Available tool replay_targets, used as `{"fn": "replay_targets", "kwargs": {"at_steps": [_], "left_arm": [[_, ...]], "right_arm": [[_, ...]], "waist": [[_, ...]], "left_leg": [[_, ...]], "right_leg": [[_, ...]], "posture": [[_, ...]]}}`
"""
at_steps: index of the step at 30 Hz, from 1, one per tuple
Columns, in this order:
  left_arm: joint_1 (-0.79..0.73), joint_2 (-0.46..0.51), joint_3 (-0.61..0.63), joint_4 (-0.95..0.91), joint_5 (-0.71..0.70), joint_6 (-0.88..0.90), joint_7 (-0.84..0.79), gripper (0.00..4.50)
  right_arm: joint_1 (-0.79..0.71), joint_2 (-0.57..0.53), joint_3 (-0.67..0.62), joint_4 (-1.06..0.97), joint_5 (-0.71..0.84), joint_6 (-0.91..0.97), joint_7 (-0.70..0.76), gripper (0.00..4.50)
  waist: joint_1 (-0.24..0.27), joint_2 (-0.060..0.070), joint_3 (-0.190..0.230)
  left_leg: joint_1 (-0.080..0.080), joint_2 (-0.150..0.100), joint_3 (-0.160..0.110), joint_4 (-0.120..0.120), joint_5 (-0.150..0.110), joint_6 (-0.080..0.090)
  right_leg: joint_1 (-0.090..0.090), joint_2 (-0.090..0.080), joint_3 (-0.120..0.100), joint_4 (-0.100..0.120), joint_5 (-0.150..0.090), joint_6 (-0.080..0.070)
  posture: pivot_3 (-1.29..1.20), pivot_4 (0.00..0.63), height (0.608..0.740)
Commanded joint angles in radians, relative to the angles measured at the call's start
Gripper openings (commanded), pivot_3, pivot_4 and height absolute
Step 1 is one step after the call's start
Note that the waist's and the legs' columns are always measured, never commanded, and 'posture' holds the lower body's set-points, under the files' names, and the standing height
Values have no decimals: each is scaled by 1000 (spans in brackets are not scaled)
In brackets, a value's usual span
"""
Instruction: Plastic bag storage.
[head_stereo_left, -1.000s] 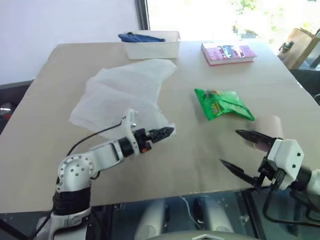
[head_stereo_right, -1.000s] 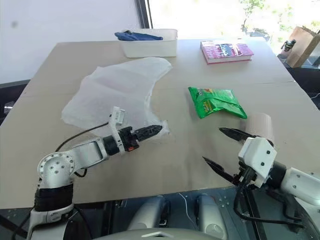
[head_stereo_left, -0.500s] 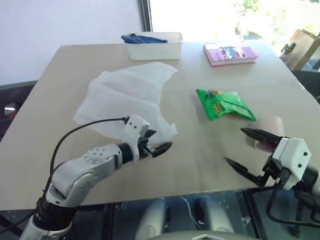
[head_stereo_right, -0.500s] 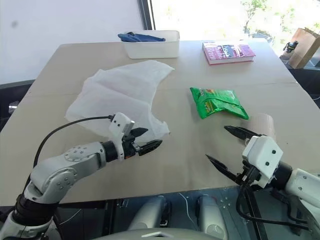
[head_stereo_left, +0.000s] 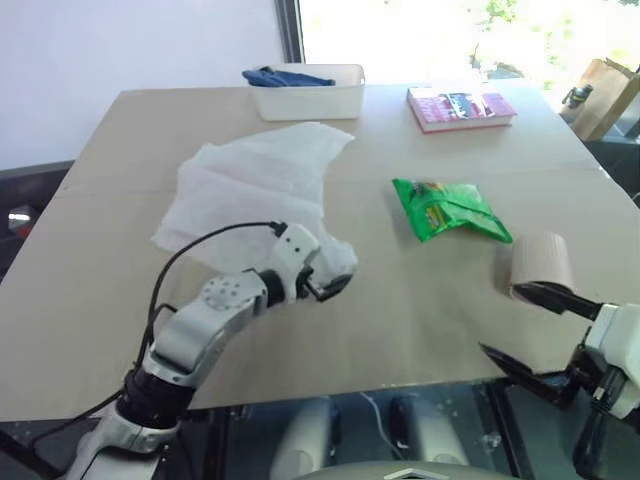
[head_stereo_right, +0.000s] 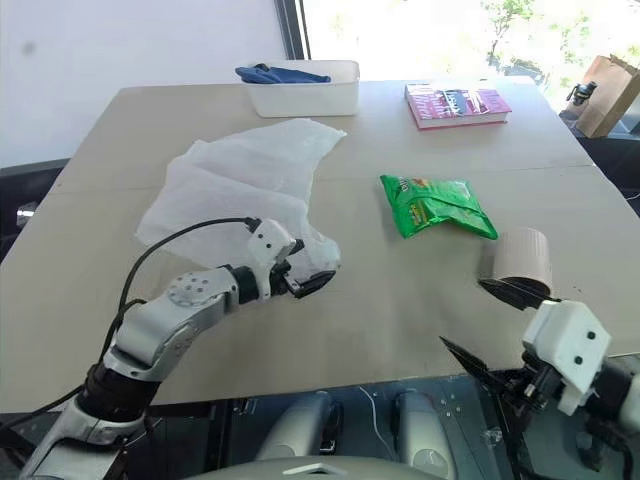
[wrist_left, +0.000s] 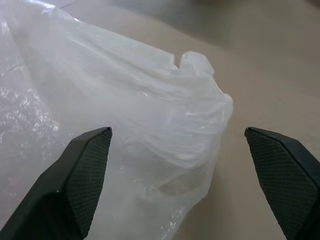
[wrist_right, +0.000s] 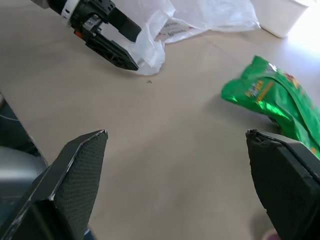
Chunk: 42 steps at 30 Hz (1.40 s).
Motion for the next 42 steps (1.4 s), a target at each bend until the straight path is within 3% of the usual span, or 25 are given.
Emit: {"fn": "replay_targets", "kwargs": {"at_steps": [1,4,7,10,11,12,17,21,24,29,34,42], "left_arm": [[-33,-33,7,34,38,-27,-24,4437],[-36,-64,20,61,47,-27,-42,3617],[-36,-77,30,69,67,-51,-58,2122],[-17,-79,62,53,51,-80,-97,934],[-9,-71,73,49,48,-104,-121,296],[2,-56,99,43,25,-134,-172,94],[63,84,233,54,-78,-230,-454,94],[102,162,311,92,-122,-273,-593,94],[147,173,356,115,-124,-331,-644,94],[240,171,426,76,-150,-350,-661,94],[337,190,531,49,-199,-345,-686,94],[484,215,747,93,-225,-389,-738,94]], "right_arm": [[40,22,-70,-18,21,-57,43,4500],[60,36,-81,-2,9,-82,58,4500],[64,42,-67,4,-3,-96,59,4500],[47,38,-28,11,-24,-101,51,4500],[36,35,-11,13,-30,-99,45,4500],[15,29,19,16,-35,-97,40,4500],[-156,-22,165,66,-18,-87,60,4500],[-351,-151,155,225,87,-15,143,4500],[-523,-281,146,427,143,35,257,4500],[-722,-387,170,649,167,42,411,4500],[-765,-423,151,717,163,44,504,4500],[-693,-306,118,572,191,83,374,4500]], "waist": [[-1,0,0],[-2,0,0],[-2,0,0],[-2,0,0],[-2,0,0],[-3,0,0],[-9,0,0],[-2,0,0],[-2,1,0],[-2,0,1],[-2,0,1],[-2,1,1]], "left_leg": [[0,0,0,0,0,0],[0,0,0,0,0,0],[0,0,0,0,0,0],[0,0,0,0,0,0],[0,0,0,0,0,0],[0,0,0,0,0,0],[0,1,1,0,0,0],[0,1,1,1,0,0],[0,0,1,4,-1,2],[-2,1,-1,4,-2,3],[-4,1,-1,3,-3,4],[-5,2,0,3,-4,5]], "right_leg": [[0,0,0,0,0,0],[0,0,0,0,0,0],[0,0,0,0,0,0],[0,-1,0,0,0,0],[0,-1,0,0,0,-1],[0,-1,0,0,0,-1],[-1,-1,0,0,1,-5],[0,-1,-1,0,1,-5],[0,-1,-3,0,1,-6],[0,-2,-3,-1,1,-6],[-2,-3,-3,-2,1,-6],[-4,-4,-2,-2,1,-6]], "posture": [[0,150,740],[0,150,740],[0,150,740],[0,150,740],[0,150,740],[0,150,740],[0,150,740],[0,150,740],[0,150,740],[0,150,740],[0,150,740],[0,150,740]]}}
